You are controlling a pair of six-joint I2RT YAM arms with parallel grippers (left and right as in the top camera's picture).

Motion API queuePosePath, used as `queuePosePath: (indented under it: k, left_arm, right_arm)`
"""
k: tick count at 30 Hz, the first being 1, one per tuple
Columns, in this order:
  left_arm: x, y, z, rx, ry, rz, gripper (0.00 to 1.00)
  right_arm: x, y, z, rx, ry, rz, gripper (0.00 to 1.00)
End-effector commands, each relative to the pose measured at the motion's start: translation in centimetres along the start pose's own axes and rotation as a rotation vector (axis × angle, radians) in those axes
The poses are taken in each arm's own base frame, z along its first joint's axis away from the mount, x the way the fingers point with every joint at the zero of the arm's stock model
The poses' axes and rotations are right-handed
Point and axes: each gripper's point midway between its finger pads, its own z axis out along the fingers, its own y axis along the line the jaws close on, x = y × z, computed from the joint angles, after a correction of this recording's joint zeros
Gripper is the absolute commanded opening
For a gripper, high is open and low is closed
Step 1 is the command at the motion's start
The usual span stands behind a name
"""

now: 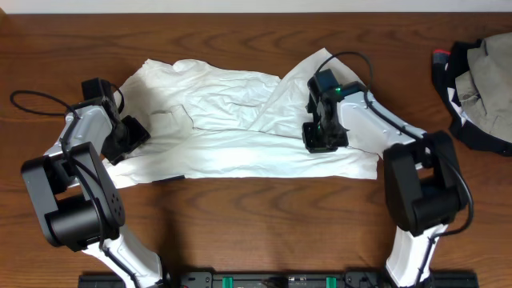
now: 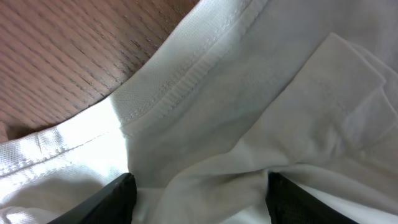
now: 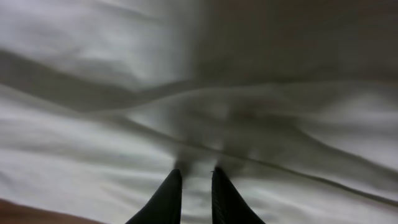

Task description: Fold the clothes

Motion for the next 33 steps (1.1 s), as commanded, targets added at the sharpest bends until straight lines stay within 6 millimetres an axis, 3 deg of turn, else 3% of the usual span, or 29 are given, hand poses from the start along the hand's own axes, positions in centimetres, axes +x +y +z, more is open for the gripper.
queuePosePath:
  k: [1,6,18,27,33]
  left_arm:
    - [0.1,1.0,0.7,-0.039,0.010,-0.017,0.68]
    - [0.1,1.0,0.7,-0.039,0.009,-0.017,0.68]
    - [-0.2,0.8,0.7,-0.033,-0.005,-0.017,0.68]
    - [0.0,0.7,0.3,-0.024,0.004,-0.017,0.68]
    - [-0.7,-0.1,-2.0,0.028,-0.049,-0.017,0.68]
  right_arm:
    - [0.5,-0.5,1.4,0.012,0.042,0.037,0.18]
    - [0.1,-3.2,2.3,0.124,0.036,0.074,0.18]
    - [-1.7,-10.1,1.1,0.236,-0.017,0.173,0.22]
    - [-1.7,-13.1,0.6,0.241,-0.014,0.253,0.22]
    - [-1.6,-13.2,0.6,0.242,-0.010,0.252,0.22]
